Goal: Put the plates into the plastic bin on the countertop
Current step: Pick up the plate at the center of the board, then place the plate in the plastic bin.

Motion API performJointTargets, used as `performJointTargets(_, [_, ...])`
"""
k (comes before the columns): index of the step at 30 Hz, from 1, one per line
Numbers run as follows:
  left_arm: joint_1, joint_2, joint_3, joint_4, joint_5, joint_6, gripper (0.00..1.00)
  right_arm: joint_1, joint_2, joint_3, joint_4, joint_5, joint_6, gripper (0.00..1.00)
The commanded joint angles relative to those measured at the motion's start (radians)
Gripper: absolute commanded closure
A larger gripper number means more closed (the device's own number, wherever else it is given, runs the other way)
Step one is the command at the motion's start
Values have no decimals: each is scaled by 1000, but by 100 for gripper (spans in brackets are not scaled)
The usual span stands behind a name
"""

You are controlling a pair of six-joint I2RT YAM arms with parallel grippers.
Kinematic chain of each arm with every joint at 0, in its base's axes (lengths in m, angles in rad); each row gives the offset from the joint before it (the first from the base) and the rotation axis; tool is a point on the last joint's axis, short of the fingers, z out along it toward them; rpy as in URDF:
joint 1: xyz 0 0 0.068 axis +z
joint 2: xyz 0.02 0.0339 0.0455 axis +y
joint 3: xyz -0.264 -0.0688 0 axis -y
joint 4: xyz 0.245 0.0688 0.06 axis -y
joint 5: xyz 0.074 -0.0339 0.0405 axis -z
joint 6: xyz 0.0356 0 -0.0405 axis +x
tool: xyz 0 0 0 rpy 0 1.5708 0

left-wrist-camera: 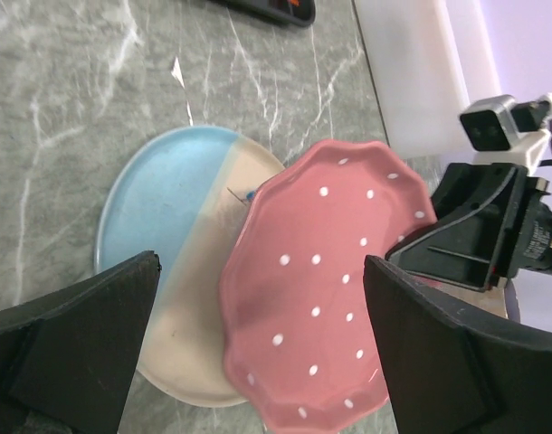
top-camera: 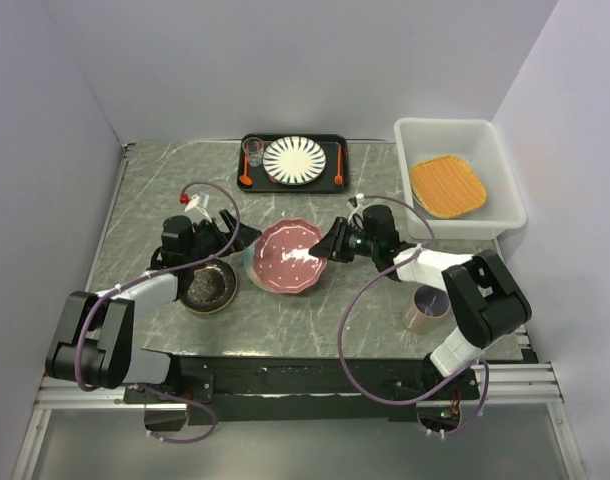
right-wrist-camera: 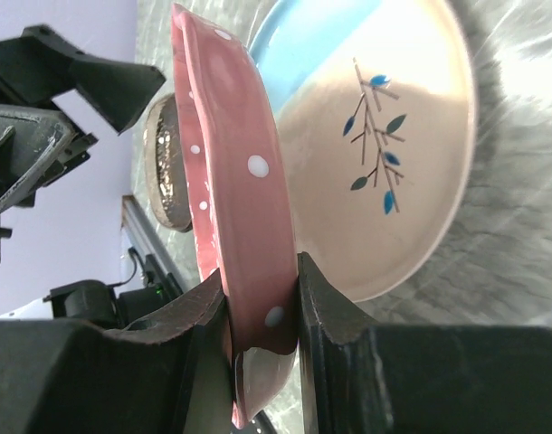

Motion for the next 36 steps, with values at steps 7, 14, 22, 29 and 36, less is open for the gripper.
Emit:
performJointTargets(7, [-3,-38,-2,3,-43,28,1,-148,-134,129,7,-23,-42,100])
performJointTargets(14, [-3,4,18,-2,-15,31,1,-270,-132,148,30,-39,-19,100])
performJointTargets(22, [-3,51,20,39,14,11,1,-367,-117,235,5,-31,10,100])
performJointTargets(29, [-3,59,18,49,30,12,1,-430,-80,310,-24,-3,23,100])
performJointTargets(36, [-3,55,15,41,17,22,1,-511,-69,355,-50,17,35,100])
